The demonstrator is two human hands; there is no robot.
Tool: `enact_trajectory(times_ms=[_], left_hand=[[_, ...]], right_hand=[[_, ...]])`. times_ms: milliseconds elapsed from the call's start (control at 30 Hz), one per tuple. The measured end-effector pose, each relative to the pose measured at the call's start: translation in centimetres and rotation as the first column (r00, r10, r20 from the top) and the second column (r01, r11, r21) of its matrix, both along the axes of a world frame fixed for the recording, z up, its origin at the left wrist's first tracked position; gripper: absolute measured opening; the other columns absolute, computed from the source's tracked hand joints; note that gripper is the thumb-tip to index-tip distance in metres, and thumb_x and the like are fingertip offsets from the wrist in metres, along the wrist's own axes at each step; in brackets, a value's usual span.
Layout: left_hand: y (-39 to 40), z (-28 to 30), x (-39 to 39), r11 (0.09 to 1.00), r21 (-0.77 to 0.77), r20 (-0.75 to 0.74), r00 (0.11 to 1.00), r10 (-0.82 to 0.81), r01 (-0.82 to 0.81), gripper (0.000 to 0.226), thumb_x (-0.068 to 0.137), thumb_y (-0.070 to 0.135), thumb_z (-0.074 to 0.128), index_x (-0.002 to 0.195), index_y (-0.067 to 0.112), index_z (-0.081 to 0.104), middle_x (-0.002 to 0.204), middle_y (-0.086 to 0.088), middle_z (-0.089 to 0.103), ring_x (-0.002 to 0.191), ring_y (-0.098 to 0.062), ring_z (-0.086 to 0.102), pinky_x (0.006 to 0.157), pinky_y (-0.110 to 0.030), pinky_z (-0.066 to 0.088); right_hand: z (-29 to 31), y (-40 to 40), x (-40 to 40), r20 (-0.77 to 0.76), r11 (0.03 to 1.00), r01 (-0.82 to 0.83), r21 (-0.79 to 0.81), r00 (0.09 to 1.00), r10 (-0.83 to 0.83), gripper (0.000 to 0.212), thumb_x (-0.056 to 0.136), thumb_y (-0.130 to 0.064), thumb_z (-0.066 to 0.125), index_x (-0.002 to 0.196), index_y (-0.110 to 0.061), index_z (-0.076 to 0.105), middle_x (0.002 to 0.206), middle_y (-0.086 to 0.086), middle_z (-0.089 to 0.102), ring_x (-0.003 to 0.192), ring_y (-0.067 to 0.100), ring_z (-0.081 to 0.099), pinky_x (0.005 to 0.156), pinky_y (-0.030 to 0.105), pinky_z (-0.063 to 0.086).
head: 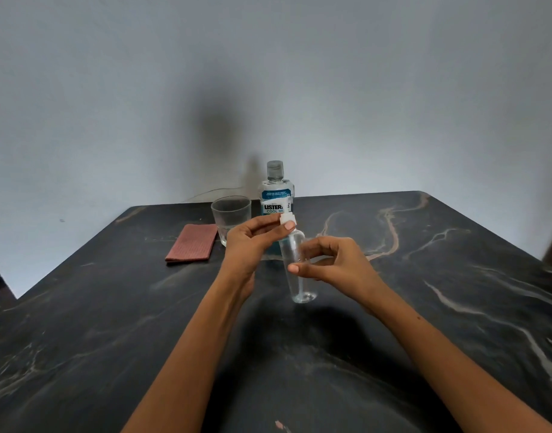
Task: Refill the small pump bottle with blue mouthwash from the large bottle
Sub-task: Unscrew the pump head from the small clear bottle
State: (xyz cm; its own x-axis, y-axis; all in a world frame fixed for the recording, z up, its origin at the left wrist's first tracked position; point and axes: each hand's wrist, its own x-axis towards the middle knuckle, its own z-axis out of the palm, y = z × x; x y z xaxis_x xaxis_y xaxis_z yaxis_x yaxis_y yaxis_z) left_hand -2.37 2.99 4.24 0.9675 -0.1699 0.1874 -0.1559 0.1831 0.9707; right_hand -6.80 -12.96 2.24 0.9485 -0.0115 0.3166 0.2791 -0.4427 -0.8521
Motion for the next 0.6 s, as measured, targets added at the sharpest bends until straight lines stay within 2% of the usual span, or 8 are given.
enact_trajectory(times_ms=[100,200,267,333,367,400,500,600], left_hand=[[-0.5,0.2,-0.2,0.995,-0.063,-0.052,0.996,0.077,-0.081,0.046,0.065,0.021,0.079,0.108,0.007,0.068,0.109,-0.005,0.071,0.107,-0.018,0.063,0.102,-0.041,0.041],[-0.9,0.8,-0.2,0.978,-0.126,-0.114,0.982,0.153,-0.167,0.032,0.070,0.017,0.078,0.100,0.008,0.070,0.107,-0.007,0.071,0.104,-0.017,0.062,0.101,-0.041,0.040],[-1.0,1.5,-0.1,0.964,-0.165,-0.141,0.972,0.188,-0.210,0.025,0.070,0.015,0.079,0.093,0.011,0.070,0.102,-0.007,0.073,0.096,-0.014,0.066,0.089,-0.032,0.047],[-0.7,2.5,0.3,0.950,-0.214,-0.156,0.968,0.194,-0.225,0.025,0.071,0.014,0.079,0.093,0.010,0.069,0.099,-0.007,0.073,0.079,-0.008,0.070,0.062,-0.016,0.052],[-0.5,3.1,0.5,0.945,-0.233,-0.158,0.967,0.197,-0.231,0.023,0.072,0.014,0.079,0.093,0.010,0.069,0.097,-0.007,0.074,0.072,-0.007,0.071,0.053,-0.015,0.052],[-0.3,3.6,0.7,0.938,-0.250,-0.164,0.966,0.202,-0.239,0.021,0.072,0.014,0.078,0.091,0.010,0.070,0.096,-0.008,0.074,0.072,-0.008,0.071,0.055,-0.018,0.054],[0.3,5.5,1.1,0.910,-0.288,-0.186,0.950,0.251,-0.297,0.027,0.070,0.014,0.079,0.094,0.008,0.070,0.096,-0.010,0.073,0.084,-0.019,0.068,0.081,-0.037,0.055],[0.9,6.9,1.7,0.887,-0.298,-0.193,0.932,0.305,-0.352,0.038,0.070,0.015,0.080,0.105,0.005,0.068,0.103,-0.011,0.071,0.094,-0.021,0.066,0.082,-0.037,0.055]], right_hand=[[0.2,0.1,-0.1,0.047,0.996,0.038,-0.086,0.998,-0.034,0.048,0.064,-0.034,0.084,0.104,-0.012,0.068,0.096,0.001,0.073,0.084,0.010,0.069,0.077,0.026,0.059],[0.2,0.0,-0.1,0.063,0.988,0.053,-0.145,0.997,-0.044,0.050,0.062,-0.038,0.084,0.103,-0.014,0.068,0.095,-0.001,0.072,0.083,0.008,0.069,0.076,0.025,0.059],[0.2,-0.2,-0.1,0.059,0.986,0.051,-0.158,0.997,-0.042,0.050,0.062,-0.039,0.084,0.103,-0.015,0.068,0.095,-0.001,0.072,0.083,0.007,0.069,0.076,0.026,0.059],[0.3,-0.5,-0.1,0.043,0.988,0.047,-0.146,0.998,-0.042,0.049,0.061,-0.038,0.085,0.101,-0.015,0.069,0.093,-0.001,0.072,0.083,0.008,0.069,0.077,0.027,0.060],[0.4,-0.6,-0.1,0.036,0.989,0.046,-0.140,0.999,-0.041,0.048,0.060,-0.038,0.086,0.099,-0.016,0.069,0.092,-0.002,0.073,0.082,0.007,0.069,0.077,0.027,0.060],[0.5,-0.8,-0.1,0.029,0.990,0.044,-0.135,0.999,-0.040,0.047,0.059,-0.037,0.087,0.097,-0.017,0.069,0.090,-0.004,0.073,0.081,0.006,0.070,0.077,0.027,0.060],[0.9,-1.1,-0.2,0.021,0.991,0.038,-0.126,0.999,-0.036,0.046,0.057,-0.038,0.087,0.095,-0.019,0.069,0.088,-0.005,0.073,0.081,0.005,0.070,0.076,0.025,0.059],[1.2,-1.3,-0.2,0.008,0.990,0.039,-0.134,0.999,-0.038,0.045,0.055,-0.039,0.088,0.091,-0.022,0.069,0.086,-0.005,0.073,0.079,0.005,0.070,0.074,0.023,0.059]])
